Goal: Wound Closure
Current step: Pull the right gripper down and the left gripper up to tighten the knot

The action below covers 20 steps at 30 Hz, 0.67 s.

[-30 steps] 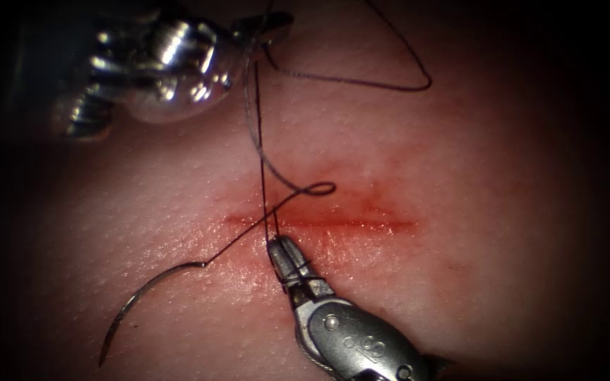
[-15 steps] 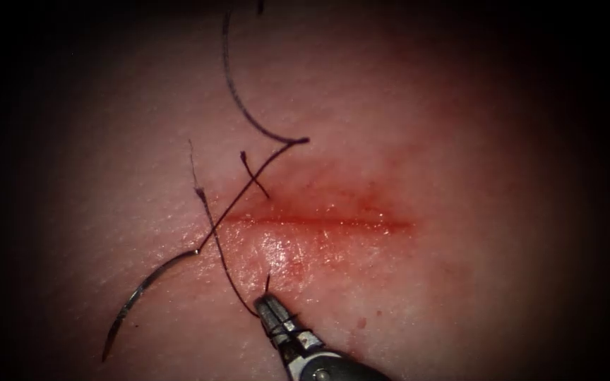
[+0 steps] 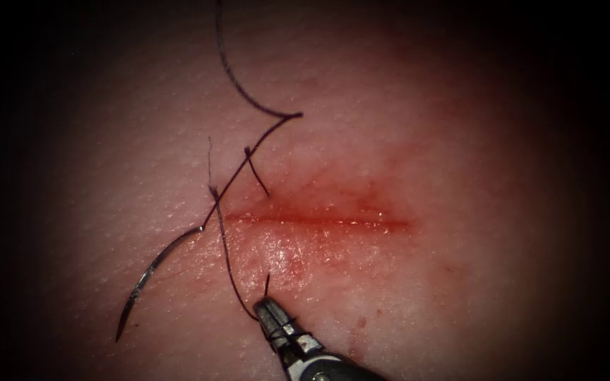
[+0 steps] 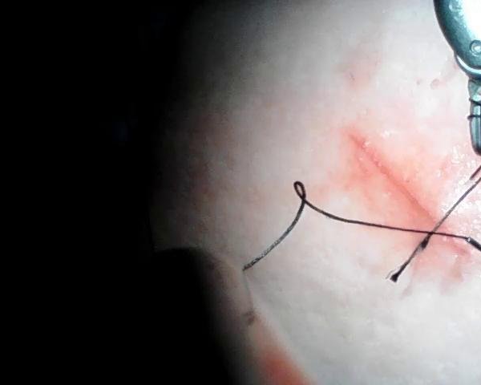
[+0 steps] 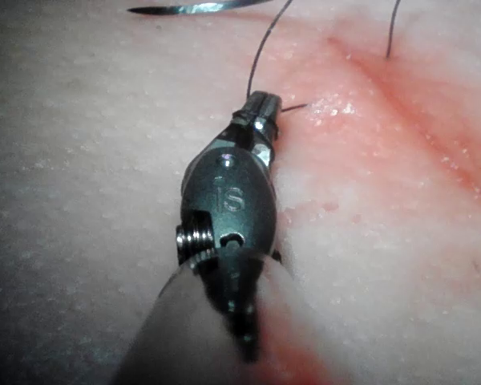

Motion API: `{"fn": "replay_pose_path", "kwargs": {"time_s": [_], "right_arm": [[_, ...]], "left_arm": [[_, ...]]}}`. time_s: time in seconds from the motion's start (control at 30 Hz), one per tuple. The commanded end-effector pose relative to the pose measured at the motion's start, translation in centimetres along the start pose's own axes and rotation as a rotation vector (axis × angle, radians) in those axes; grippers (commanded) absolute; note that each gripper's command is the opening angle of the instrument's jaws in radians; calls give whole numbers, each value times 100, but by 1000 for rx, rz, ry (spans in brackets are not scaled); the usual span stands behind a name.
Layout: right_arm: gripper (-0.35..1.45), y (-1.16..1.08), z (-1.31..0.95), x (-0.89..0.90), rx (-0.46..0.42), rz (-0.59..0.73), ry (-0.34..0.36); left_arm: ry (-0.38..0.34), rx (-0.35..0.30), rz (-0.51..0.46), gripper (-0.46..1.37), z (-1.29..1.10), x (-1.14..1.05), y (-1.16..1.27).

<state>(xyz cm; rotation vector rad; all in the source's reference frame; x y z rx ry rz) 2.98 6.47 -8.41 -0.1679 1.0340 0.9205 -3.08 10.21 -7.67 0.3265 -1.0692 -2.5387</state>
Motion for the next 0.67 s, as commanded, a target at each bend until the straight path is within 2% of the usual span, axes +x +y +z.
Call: {"fn": "replay_pose_path", "kwargs": {"time_s": [0.03,0.17,0.67], "right_arm": [[-35,1,0,0,-4,1,0],[-35,3,0,1,-6,4,5],[-35,5,-1,4,-9,2,11]], "left_arm": [[3,-9,5,-35,0,1,4],[12,-21,4,-35,-3,2,14],[23,-24,-6,-35,-2,2,10]]}}
